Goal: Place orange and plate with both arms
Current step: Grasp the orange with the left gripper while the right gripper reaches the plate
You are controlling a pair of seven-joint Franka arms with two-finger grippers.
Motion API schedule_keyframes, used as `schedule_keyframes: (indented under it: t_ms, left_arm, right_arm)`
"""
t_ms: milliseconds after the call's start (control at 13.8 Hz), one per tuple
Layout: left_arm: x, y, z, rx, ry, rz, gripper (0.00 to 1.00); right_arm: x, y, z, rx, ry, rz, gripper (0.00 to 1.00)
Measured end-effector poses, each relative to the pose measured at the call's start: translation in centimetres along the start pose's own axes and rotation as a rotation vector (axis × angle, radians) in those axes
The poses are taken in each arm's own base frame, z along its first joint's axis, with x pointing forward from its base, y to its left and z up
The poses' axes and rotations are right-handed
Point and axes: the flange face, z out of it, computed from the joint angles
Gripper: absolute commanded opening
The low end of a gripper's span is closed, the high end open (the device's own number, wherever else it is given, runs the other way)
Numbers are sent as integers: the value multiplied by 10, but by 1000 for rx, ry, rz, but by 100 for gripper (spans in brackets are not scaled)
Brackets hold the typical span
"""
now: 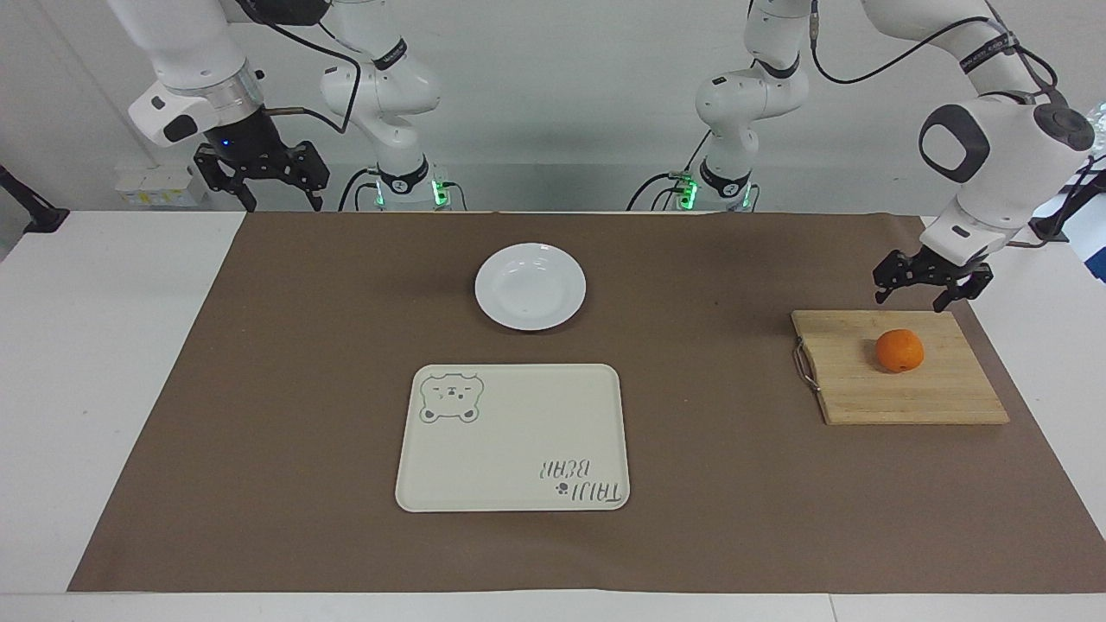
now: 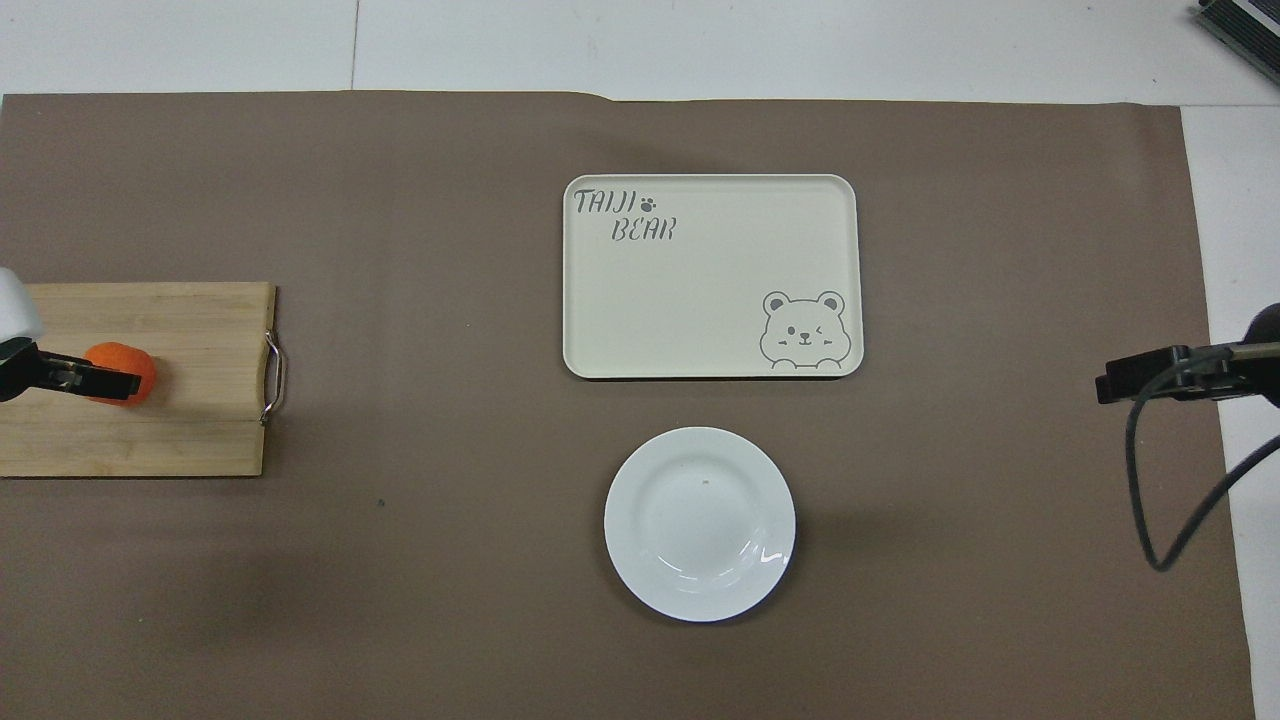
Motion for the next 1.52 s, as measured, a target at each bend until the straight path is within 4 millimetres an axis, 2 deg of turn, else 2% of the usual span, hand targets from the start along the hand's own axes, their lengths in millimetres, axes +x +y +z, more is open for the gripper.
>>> schedule_keyframes:
  t_ms: [145, 435, 508, 581, 653, 726, 1016, 1089, 1234, 1379, 1524]
  left_arm:
    - [-5, -15, 25, -1, -4, 0, 100]
    - [-1, -17, 54, 8, 13, 3, 100]
    - [0, -17, 57, 8, 13, 4, 74]
    - [0, -17, 57, 8, 13, 4, 32]
    - [0, -17, 57, 9, 14, 4, 14]
    - [1, -17, 55, 11, 18, 6, 0]
    - [13, -10, 43, 23, 42, 28, 0]
    - [22, -1, 34, 31, 59, 49, 0]
    - [43, 36, 13, 42, 90, 113, 0]
    - [63, 90, -10, 37, 109, 136, 0]
    - [76, 150, -27, 21, 111, 123, 0]
  right_arm:
    - [3, -5, 20, 15, -4, -5, 100]
    - [4, -32, 64, 73, -44, -37, 100]
    - [2, -41, 76, 92, -60, -45, 100]
    - [0, -48, 87, 120, -76, -47, 100]
    - [-2, -54, 101, 146, -94, -46, 100]
    - [-5, -58, 116, 157, -106, -44, 100]
    - [-15, -71, 175, 228, -111, -8, 100]
    - [-18, -75, 189, 252, -105, 6, 100]
    - [-25, -88, 209, 300, -111, 24, 100]
    - [-33, -95, 227, 373, -110, -1, 100]
    - [-43, -97, 254, 443, -87, -38, 100]
